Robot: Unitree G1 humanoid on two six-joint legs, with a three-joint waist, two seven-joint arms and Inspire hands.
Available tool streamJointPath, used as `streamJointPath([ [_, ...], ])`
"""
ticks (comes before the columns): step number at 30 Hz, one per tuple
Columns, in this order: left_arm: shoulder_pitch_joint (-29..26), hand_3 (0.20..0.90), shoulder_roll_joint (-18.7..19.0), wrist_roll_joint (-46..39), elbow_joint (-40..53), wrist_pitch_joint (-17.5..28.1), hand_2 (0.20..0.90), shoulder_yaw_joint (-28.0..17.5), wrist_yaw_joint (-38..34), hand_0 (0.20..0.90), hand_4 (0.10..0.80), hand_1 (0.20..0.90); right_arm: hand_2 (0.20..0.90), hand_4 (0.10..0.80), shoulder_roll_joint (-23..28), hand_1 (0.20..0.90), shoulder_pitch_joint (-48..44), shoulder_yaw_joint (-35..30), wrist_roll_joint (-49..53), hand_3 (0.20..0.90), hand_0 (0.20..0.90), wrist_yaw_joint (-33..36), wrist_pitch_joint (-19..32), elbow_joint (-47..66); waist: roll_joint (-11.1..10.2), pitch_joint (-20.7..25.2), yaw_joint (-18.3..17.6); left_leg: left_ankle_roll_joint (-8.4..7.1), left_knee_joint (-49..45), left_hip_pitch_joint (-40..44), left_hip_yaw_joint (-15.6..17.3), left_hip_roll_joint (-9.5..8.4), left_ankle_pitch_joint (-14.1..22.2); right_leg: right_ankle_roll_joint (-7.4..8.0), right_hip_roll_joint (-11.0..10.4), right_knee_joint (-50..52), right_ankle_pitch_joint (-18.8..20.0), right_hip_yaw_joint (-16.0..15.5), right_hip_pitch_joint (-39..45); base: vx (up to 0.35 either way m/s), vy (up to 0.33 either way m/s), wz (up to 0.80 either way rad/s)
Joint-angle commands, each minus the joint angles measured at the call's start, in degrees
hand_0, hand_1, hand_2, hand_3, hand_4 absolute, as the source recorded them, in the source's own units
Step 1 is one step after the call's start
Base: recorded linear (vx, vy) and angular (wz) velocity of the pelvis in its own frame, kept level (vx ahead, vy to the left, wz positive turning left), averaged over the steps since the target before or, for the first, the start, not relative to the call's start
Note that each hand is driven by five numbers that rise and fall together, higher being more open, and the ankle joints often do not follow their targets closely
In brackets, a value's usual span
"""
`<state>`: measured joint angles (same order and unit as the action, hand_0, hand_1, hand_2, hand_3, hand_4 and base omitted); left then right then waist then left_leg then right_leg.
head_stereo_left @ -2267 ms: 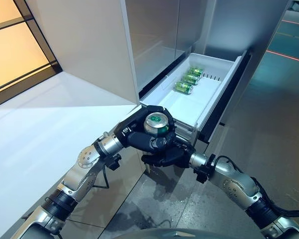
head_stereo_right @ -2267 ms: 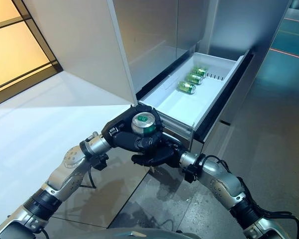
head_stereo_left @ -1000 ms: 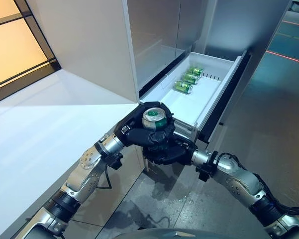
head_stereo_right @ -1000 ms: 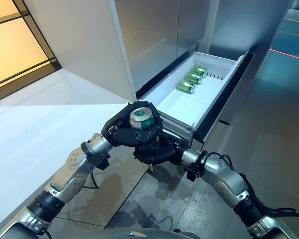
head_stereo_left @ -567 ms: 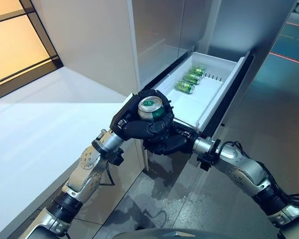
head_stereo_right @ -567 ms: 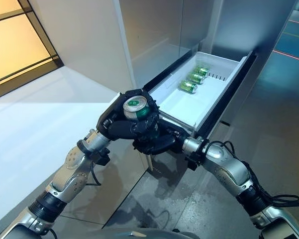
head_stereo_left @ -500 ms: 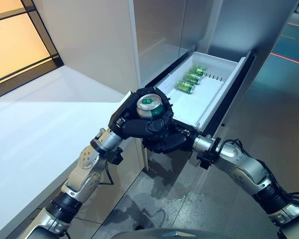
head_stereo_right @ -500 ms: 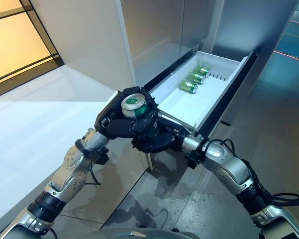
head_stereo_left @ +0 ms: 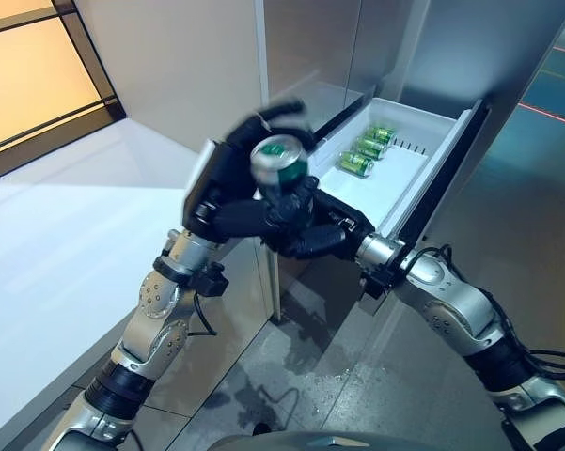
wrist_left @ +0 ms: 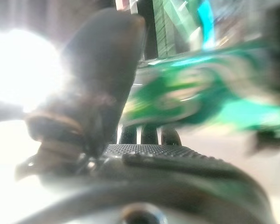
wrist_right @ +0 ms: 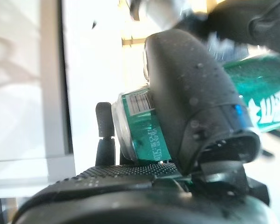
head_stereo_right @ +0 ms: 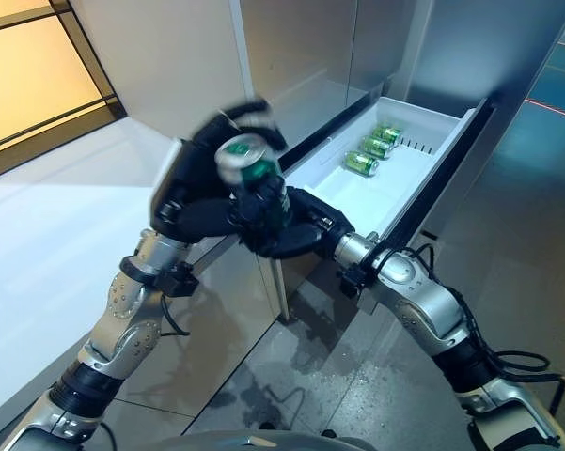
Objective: Put drinks into fridge and close the fridge
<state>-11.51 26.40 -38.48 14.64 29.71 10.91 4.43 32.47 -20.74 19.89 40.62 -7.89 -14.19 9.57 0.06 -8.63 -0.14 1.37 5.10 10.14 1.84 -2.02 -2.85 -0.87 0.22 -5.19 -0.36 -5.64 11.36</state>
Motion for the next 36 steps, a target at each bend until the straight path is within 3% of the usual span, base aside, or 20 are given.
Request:
streamJointPath([
  [1, -6.2, 0.900, 1.7, -1.8, 1.5, 9.0, 0.900, -6.0, -3.1, 0.900, 0.800, 0.900, 0.300, 0.100, -0.8, 0.300, -6.5, -11.4, 2.6, 0.200, 0.300, 3.9, 7.1, -1.3, -1.0, 6.1, 0.2, 0.95, -0.8, -0.2, -1.5, -1.94, 5.4, 2.78, 0.3, 5.5, -4.0, -1.4, -3.5, -0.005, 0.000, 0.05],
  [11, -7.9, 0.900, 2.1, -2.2, -0.9, 6.2, 0.900, -5.2, -2.1, 0.900, 0.800, 0.900, 0.300, 0.100, -0.4, 0.300, -10.2, -10.6, 0.1, 0.200, 0.300, 6.2, 8.8, -7.9, -1.0, 5.9, 0.9, 0.71, -0.7, 0.0, -2.4, -1.97, 5.3, 2.49, 0.4, 5.8, -4.4, -1.9, -3.0, 0.001, -0.001, 0.07],
  [15, -8.1, 0.900, 2.6, -5.7, -1.9, 3.0, 0.900, -4.6, 0.6, 0.900, 0.800, 0.900, 0.300, 0.100, -0.2, 0.300, -11.4, -10.1, -0.7, 0.200, 0.300, 7.3, 9.9, -10.1, -1.0, 5.8, 1.4, 0.52, -0.7, 0.1, -2.7, -1.89, 5.3, 2.49, 0.4, 5.8, -4.5, -2.4, -2.8, -0.003, -0.012, 0.07],
  [24, -6.4, 0.900, 1.4, -10.7, -5.9, -9.6, 0.900, 0.4, 9.5, 0.900, 0.800, 0.900, 0.300, 0.100, 3.7, 0.300, -19.5, -7.7, -1.1, 0.200, 0.300, 11.6, 10.4, -19.2, -1.0, 5.4, 2.9, 0.26, -1.3, 0.2, -3.1, -1.84, 5.3, 2.37, 0.4, 6.2, -4.8, -3.5, -2.2, 0.020, -0.001, 0.09],
  [31, 0.6, 0.900, -1.2, -16.0, -11.0, -22.6, 0.900, 4.4, 17.0, 0.900, 0.800, 0.900, 0.300, 0.100, 9.8, 0.300, -27.0, -7.3, -2.6, 0.200, 0.300, 14.0, 10.4, -30.5, -0.8, 4.6, 5.1, -0.01, -2.0, 0.1, -3.8, -1.74, 5.5, 2.11, 0.0, 6.8, -5.3, -5.1, -1.6, 0.051, 0.014, 0.06],
  [36, 7.7, 0.900, -0.6, -17.1, -14.3, -27.8, 0.900, 7.2, 18.7, 0.900, 0.800, 0.900, 0.300, 0.100, 14.4, 0.300, -30.0, -7.7, -3.5, 0.200, 0.300, 12.9, 10.9, -36.9, -0.7, 3.8, 6.3, -0.18, -2.2, 0.4, -4.2, -1.66, 5.8, 2.07, -0.2, 7.4, -6.2, -6.3, -1.0, 0.063, 0.010, 0.16],
])
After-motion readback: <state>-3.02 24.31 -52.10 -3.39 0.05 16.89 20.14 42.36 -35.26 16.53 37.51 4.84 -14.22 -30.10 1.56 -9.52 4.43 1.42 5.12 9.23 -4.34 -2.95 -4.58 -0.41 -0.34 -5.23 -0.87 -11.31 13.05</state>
